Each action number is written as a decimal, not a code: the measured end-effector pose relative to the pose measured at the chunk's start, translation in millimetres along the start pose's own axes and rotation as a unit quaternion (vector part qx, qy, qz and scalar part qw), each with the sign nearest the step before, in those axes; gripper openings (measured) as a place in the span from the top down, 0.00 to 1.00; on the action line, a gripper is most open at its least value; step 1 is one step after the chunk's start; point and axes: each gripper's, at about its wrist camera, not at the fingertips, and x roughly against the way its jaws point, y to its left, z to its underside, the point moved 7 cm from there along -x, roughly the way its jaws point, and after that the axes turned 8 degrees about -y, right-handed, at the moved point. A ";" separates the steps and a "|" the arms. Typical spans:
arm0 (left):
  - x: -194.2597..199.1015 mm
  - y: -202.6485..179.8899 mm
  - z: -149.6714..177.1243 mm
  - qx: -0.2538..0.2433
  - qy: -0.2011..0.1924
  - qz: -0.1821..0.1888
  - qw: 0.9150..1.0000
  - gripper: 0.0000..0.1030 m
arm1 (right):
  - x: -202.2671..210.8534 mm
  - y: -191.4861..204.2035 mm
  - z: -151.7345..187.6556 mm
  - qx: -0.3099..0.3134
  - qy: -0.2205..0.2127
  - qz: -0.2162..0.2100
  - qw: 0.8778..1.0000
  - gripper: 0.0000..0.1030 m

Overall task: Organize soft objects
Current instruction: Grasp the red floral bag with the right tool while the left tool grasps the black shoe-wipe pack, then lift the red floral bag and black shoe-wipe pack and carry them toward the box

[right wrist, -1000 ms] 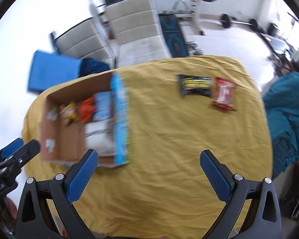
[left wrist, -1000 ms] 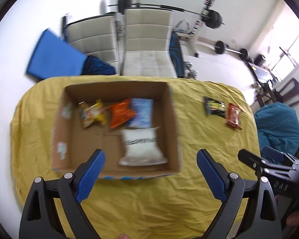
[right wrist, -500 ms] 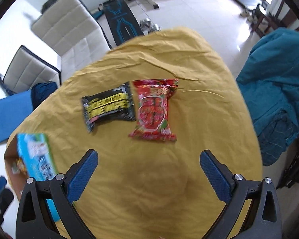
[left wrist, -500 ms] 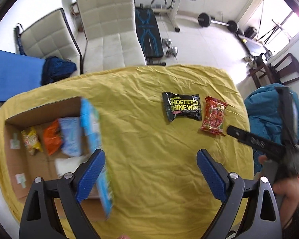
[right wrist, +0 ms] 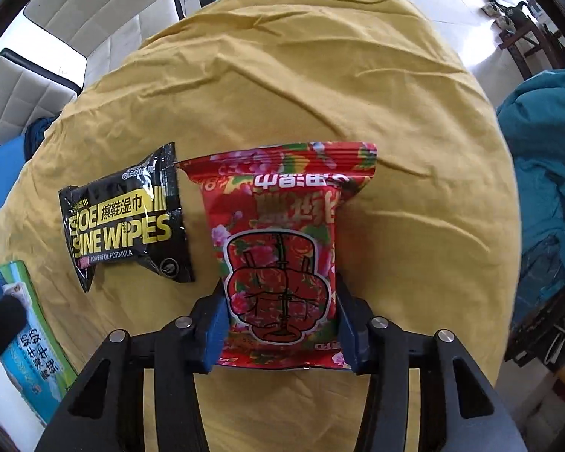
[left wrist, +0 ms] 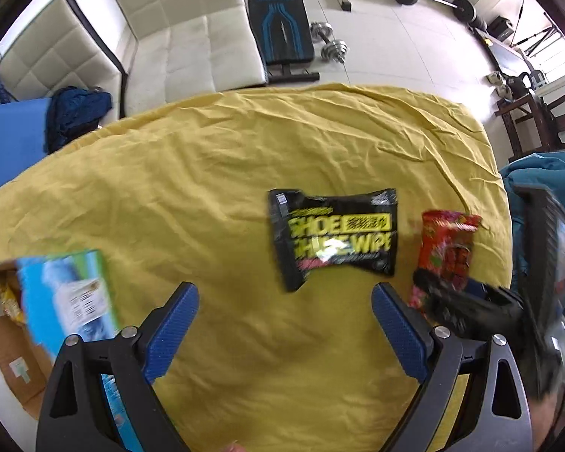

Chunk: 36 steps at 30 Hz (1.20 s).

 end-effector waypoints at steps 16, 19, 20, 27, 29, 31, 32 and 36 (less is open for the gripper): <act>-94.2 -54.4 -35.6 -0.051 0.084 -0.030 0.995 0.09 | -3.6 -47.5 -16.2 -0.031 -0.001 -0.004 1.000 0.51; -94.7 -56.9 -39.1 -0.059 0.091 -0.036 0.993 0.09 | -2.8 -49.3 -18.1 -0.031 -0.001 -0.012 0.999 0.51; -93.2 -56.4 -39.5 -0.061 0.092 -0.037 0.993 0.09 | -3.2 -49.4 -18.1 -0.032 -0.002 -0.017 0.999 0.51; -108.0 -50.6 -37.7 -0.075 0.095 -0.054 0.991 0.00 | -4.9 -50.3 -18.9 -0.029 -0.004 -0.019 0.999 0.51; -110.2 -49.7 -38.4 -0.067 0.091 -0.044 0.993 0.00 | -4.1 -50.9 -18.1 -0.030 -0.005 -0.021 0.999 0.51; -109.6 -45.7 -38.9 -0.058 0.086 -0.037 0.994 0.00 | -3.1 -50.3 -17.7 -0.031 -0.005 -0.025 0.999 0.51; -110.0 -44.4 -38.9 -0.051 0.084 -0.030 0.995 0.00 | -2.9 -50.0 -17.5 -0.032 -0.005 -0.027 0.999 0.51; -106.7 -39.6 -38.1 -0.045 0.067 -0.016 0.997 0.06 | -3.2 -50.4 -17.1 -0.032 -0.004 -0.030 0.999 0.51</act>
